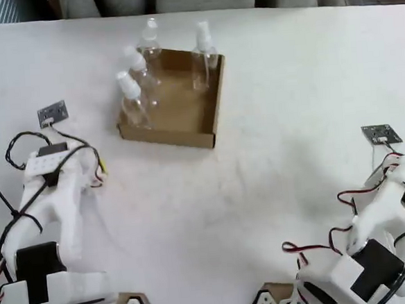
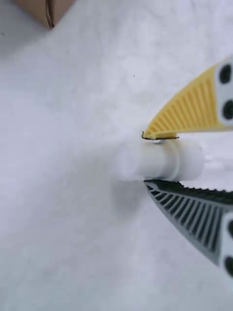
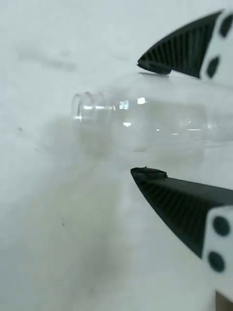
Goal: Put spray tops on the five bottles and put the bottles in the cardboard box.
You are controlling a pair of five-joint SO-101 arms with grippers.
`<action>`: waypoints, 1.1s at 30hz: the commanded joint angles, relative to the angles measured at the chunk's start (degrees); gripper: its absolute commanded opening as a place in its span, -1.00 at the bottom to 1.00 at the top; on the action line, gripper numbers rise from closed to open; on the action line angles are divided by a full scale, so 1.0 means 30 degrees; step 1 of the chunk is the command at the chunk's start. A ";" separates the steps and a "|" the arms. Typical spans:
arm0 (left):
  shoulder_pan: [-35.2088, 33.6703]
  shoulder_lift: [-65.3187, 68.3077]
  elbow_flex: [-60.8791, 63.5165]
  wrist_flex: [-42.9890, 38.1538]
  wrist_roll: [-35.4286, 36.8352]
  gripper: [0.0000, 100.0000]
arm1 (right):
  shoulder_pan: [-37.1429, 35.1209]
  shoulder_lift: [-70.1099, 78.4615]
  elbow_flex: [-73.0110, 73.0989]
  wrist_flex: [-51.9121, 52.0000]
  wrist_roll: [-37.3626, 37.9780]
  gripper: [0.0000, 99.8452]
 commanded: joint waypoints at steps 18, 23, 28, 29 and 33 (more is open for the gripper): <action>-0.0015 -0.0103 0.0000 -0.0205 -0.0176 -0.96 | 0.0835 0.1128 -0.0791 -0.1685 0.5275 -0.46; -0.0015 -0.0103 0.0000 -0.0205 -0.0176 -0.96 | 0.0894 0.1187 -0.0703 -0.1656 0.6681 -0.46; -0.0015 -0.0103 0.0000 -0.0205 -0.0176 -0.96 | 0.0835 0.1216 -0.0674 -0.1714 0.6769 -0.46; -0.0015 -0.0103 0.0000 -0.0205 -0.0176 -0.96 | 0.0835 0.1216 -0.0674 -0.1714 0.6769 -0.46; -0.0015 -0.0103 0.0000 -0.0205 -0.0176 -0.96 | 0.0806 0.1245 -0.0645 -0.1744 0.6769 -0.46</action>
